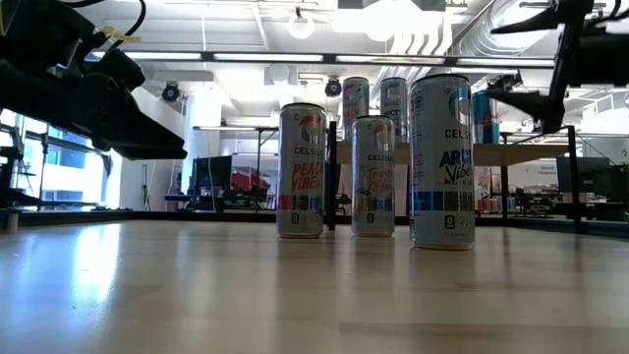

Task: Place canned beverage on shelf
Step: Put the blue soda can on the shelf aligned with the blue soda can

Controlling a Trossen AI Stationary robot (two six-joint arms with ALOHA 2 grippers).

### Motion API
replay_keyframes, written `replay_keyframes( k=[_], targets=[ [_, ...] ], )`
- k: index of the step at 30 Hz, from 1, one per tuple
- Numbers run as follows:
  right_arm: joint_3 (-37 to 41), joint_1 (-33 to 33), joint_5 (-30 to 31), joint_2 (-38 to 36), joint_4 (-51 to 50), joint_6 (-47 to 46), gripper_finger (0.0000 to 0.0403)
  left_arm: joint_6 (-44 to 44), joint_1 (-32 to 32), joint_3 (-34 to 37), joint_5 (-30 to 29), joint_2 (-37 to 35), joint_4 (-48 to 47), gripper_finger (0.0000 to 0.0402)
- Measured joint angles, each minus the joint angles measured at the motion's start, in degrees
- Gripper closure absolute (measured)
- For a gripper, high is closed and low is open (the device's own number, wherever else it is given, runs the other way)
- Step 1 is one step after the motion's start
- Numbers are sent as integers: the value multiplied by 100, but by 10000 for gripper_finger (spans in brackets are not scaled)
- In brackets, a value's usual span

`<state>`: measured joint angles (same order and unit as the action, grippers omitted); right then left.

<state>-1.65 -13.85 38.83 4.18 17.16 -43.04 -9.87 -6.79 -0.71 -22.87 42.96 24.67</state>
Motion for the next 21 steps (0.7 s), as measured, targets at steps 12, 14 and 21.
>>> replay_keyframes(
  k=[12,14,21],
  targets=[
    [-3809,0,-140,2016,-5466,-857,14,-1,1,0,0,0,0,96],
    [-4422,0,-286,2644,-6431,-1315,14,0,0,0,0,0,0,96],
    [-6286,464,-1614,4815,-8520,-1491,14,-1,2,0,0,0,1,96]
  ],
)
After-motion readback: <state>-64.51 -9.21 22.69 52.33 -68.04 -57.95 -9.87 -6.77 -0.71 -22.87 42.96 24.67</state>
